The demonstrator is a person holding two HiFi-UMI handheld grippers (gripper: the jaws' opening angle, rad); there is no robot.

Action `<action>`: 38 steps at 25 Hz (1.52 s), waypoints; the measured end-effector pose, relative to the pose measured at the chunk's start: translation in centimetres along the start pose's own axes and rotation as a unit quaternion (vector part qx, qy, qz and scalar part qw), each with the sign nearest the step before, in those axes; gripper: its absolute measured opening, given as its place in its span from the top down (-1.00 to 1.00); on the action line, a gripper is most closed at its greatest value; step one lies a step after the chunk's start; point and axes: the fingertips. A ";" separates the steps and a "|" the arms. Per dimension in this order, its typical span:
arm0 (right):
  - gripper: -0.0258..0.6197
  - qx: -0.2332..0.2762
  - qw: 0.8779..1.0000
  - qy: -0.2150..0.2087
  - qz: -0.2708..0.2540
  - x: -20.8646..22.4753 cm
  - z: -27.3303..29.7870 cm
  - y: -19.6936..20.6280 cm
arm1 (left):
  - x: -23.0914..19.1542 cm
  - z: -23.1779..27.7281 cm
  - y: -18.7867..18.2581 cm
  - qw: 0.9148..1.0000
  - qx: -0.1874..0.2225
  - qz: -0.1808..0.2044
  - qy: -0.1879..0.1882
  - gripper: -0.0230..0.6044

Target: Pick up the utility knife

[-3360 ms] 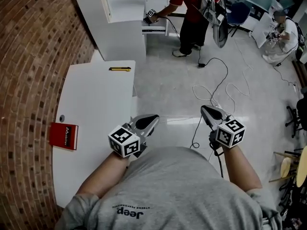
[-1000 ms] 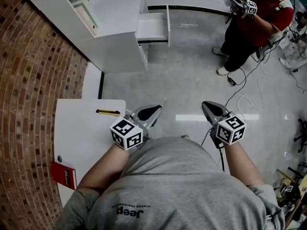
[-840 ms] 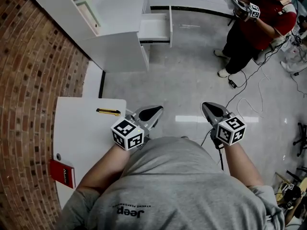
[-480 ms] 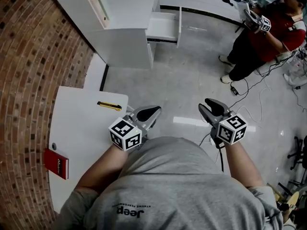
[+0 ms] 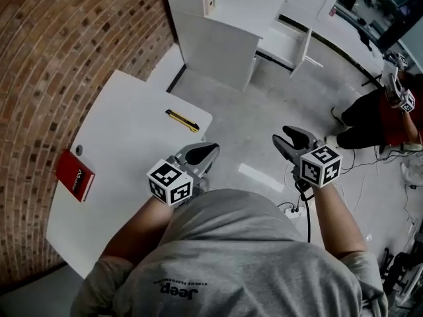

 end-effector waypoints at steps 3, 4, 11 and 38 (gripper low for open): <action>0.33 -0.031 0.998 -0.034 -0.035 -2.3 4.2 -1.4 | -2.2 -3.4 0.6 0.999 0.015 -0.016 -0.044 0.93; 0.33 -0.041 0.997 -0.043 -0.046 -3.0 5.6 -1.7 | -2.9 -4.5 0.8 0.998 0.020 -0.022 -0.058 0.93; 0.33 -0.116 0.984 -0.088 -0.103 -7.7 15.0 -1.9 | -7.0 -11.7 2.9 0.988 0.048 -0.061 -0.135 0.93; 0.33 -0.353 0.916 -0.077 -0.173 -12.6 38.8 9.5 | -14.9 -26.7 10.3 0.947 0.101 -0.169 -0.255 0.93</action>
Point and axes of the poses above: the fingertips, and each gripper's own axes: z forward along the fingers, x to its right, y out of its underside, and after that the axes turned 3 degrees about z, right-handed
